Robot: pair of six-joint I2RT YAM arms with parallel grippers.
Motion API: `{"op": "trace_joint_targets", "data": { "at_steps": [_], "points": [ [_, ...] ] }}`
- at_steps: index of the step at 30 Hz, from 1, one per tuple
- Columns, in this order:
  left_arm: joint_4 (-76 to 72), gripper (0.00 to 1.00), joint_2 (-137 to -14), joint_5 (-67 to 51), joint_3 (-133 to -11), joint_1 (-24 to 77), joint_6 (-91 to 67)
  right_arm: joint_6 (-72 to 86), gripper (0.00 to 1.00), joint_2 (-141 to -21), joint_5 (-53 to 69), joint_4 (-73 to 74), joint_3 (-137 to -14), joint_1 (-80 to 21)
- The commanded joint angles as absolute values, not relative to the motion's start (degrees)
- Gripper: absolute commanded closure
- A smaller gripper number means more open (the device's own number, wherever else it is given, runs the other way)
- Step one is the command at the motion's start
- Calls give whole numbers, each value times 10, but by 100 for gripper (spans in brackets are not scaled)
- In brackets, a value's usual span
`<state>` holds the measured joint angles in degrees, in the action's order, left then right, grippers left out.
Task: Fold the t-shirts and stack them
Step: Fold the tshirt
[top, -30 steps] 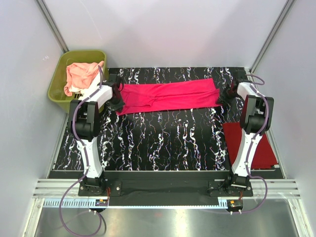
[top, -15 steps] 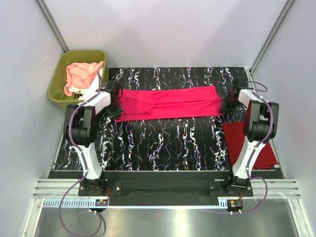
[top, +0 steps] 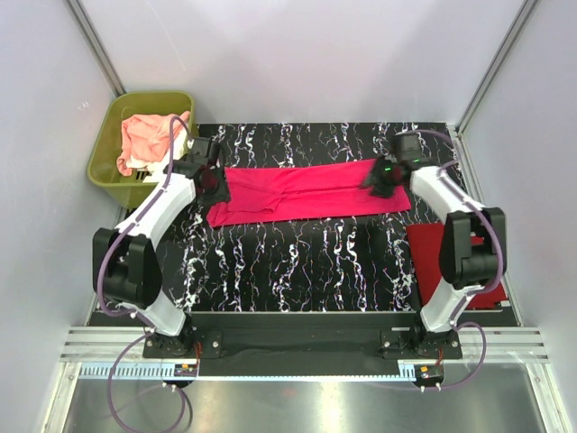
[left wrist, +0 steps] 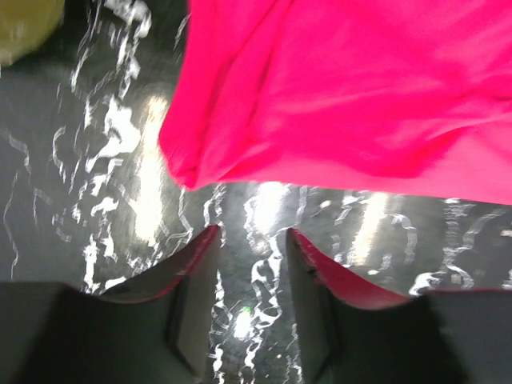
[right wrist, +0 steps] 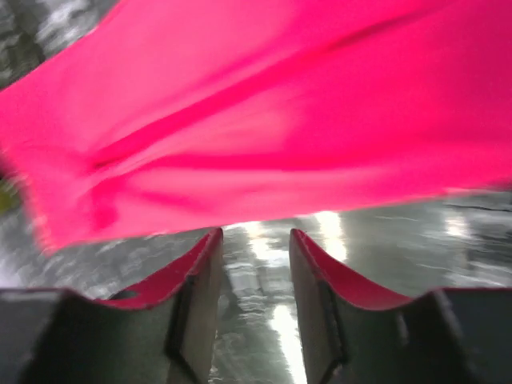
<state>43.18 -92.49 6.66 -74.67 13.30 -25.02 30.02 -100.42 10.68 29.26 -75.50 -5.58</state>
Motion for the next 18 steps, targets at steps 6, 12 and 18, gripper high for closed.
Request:
{"op": "trace_joint_targets", "data": {
  "at_steps": [6,12,18],
  "points": [
    [352,74,-1018,-48,-833,114,-234,547,55,-1142,240,15,-799,-211],
    [303,82,-1055,-103,-843,108,-258,542,77,-1219,221,48,-881,-259],
    [245,86,-1073,-164,-817,109,-301,567,100,-1253,213,54,-884,-275]
  ]
}}
